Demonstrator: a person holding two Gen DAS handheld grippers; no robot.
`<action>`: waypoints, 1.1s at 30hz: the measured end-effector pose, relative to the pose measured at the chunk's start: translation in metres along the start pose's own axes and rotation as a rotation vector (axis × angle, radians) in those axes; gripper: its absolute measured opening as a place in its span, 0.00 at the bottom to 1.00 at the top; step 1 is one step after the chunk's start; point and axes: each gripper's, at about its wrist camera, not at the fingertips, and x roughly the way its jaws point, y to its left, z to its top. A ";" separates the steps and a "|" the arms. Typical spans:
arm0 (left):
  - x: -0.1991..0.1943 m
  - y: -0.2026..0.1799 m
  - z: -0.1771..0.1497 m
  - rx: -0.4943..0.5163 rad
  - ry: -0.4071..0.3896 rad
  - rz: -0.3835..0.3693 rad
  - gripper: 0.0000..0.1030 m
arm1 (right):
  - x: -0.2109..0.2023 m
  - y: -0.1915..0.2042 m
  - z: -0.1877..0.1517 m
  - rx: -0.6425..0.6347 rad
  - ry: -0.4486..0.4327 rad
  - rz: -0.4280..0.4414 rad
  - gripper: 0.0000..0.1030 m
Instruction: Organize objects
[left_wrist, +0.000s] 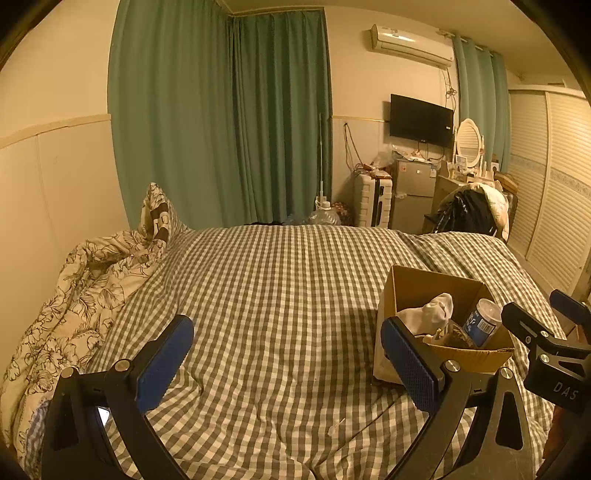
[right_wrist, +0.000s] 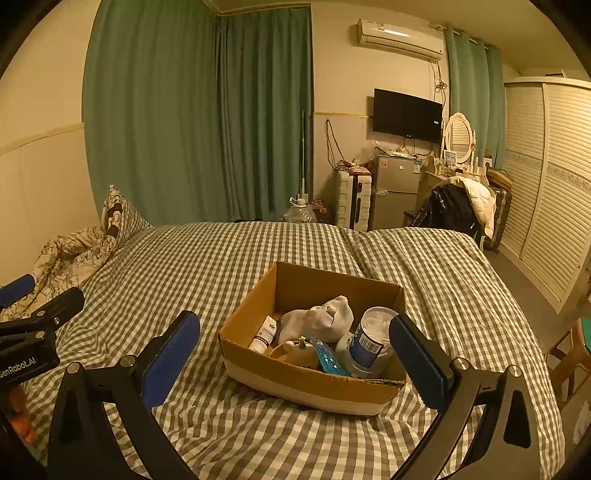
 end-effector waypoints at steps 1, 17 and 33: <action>0.000 0.000 0.000 0.000 0.001 0.001 1.00 | 0.000 0.000 0.000 0.001 0.002 0.000 1.00; 0.001 0.000 -0.002 0.001 0.007 0.004 1.00 | 0.005 0.002 -0.003 -0.002 0.017 0.000 1.00; 0.002 0.001 -0.003 0.003 0.022 0.001 1.00 | 0.004 0.003 -0.004 -0.002 0.018 -0.001 1.00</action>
